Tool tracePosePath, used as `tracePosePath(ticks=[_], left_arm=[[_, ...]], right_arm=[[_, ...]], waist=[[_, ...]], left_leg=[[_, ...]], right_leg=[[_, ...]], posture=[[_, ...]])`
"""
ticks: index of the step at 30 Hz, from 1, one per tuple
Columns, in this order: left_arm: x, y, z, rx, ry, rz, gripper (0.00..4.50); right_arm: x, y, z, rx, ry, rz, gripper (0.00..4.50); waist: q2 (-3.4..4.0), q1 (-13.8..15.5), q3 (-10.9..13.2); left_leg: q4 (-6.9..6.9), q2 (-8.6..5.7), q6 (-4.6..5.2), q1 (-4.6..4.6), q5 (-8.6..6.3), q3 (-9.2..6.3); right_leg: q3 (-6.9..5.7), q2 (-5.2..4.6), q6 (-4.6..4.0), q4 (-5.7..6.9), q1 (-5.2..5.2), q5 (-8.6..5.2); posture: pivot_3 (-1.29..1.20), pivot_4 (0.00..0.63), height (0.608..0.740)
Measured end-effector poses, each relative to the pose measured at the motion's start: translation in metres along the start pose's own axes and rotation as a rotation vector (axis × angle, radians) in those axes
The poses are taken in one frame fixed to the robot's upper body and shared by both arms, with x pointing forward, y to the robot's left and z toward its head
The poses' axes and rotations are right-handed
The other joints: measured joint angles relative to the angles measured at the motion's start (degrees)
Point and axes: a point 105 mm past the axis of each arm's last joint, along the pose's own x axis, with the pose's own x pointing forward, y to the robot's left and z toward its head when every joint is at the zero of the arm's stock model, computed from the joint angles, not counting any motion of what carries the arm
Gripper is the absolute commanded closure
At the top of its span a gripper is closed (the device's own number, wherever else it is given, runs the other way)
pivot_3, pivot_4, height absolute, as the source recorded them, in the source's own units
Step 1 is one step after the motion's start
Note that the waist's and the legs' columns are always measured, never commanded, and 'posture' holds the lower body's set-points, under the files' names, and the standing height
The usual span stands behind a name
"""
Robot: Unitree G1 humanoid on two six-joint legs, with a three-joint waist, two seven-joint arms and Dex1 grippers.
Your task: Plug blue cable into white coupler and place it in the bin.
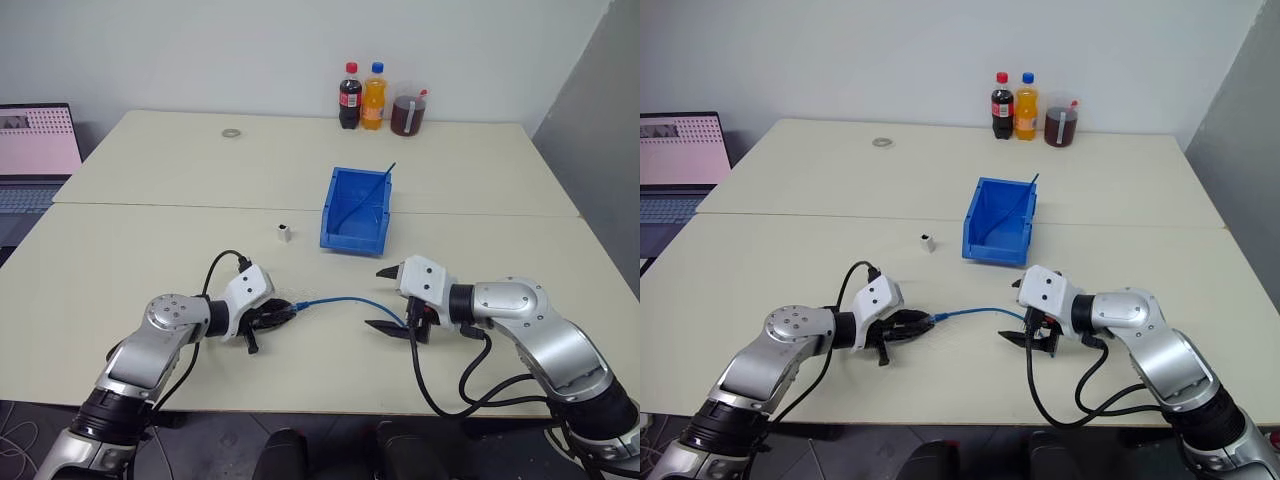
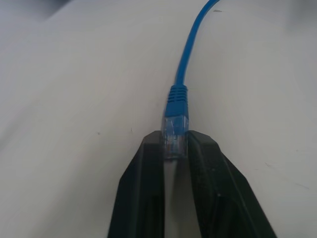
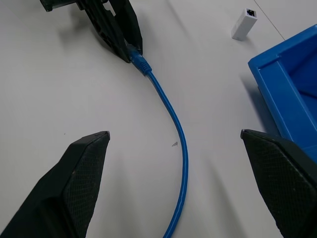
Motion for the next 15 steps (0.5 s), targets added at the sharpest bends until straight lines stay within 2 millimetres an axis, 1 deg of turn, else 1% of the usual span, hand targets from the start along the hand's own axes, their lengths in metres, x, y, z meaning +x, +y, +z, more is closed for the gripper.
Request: tracePosePath(ticks=[3, 6, 9, 12, 15], left_arm=[[-0.002, 0.000, -0.001, -0.012, -0.008, 0.006, 4.29], [-0.005, 0.001, -0.001, -0.032, -0.022, 0.010, 4.29], [-0.001, -0.003, 0.004, -0.073, -0.069, -0.025, 4.29], [0.007, -0.014, 0.016, -0.134, -0.147, -0.099, 4.29], [0.007, -0.017, 0.041, -0.128, -0.216, -0.152, 4.29]], right_arm=[[-0.004, 0.001, -0.004, 0.035, -0.007, -0.002, 0.00], [-0.009, 0.003, -0.002, 0.062, -0.033, -0.007, 0.00], [-0.014, 0.008, -0.001, 0.131, -0.064, 0.005, 0.00], [-0.017, 0.014, 0.001, 0.206, -0.103, 0.028, 0.00], [-0.019, 0.021, 0.005, 0.281, -0.149, 0.046, 0.00]], waist=[[0.00, 0.0, 0.0], [0.01, 0.0, 0.0], [0.00, 0.0, 0.0], [-0.08, 0.0, 0.0], [-0.12, 0.1, 0.1]], left_leg=[[-0.01, 0.00, 0.00, 0.01, 0.00, -0.01], [-0.01, 0.01, 0.00, 0.03, 0.00, -0.01], [-0.01, 0.02, 0.00, -0.01, 0.00, -0.01], [0.04, 0.01, 0.00, -0.15, 0.00, -0.01], [0.06, 0.00, 0.00, -0.17, 0.00, -0.05]], right_leg=[[0.02, -0.01, 0.00, 0.00, 0.00, 0.00], [0.01, 0.00, 0.00, 0.01, 0.00, 0.00], [-0.01, 0.01, 0.00, 0.00, 0.00, 0.00], [-0.08, 0.01, 0.01, 0.00, -0.05, 0.01], [-0.11, 0.01, 0.01, 0.00, -0.05, 0.01]], posture=[[0.00, 0.150, 0.740], [0.00, 0.150, 0.740], [0.00, 0.150, 0.740], [0.00, 0.150, 0.740], [0.00, 0.150, 0.740]])
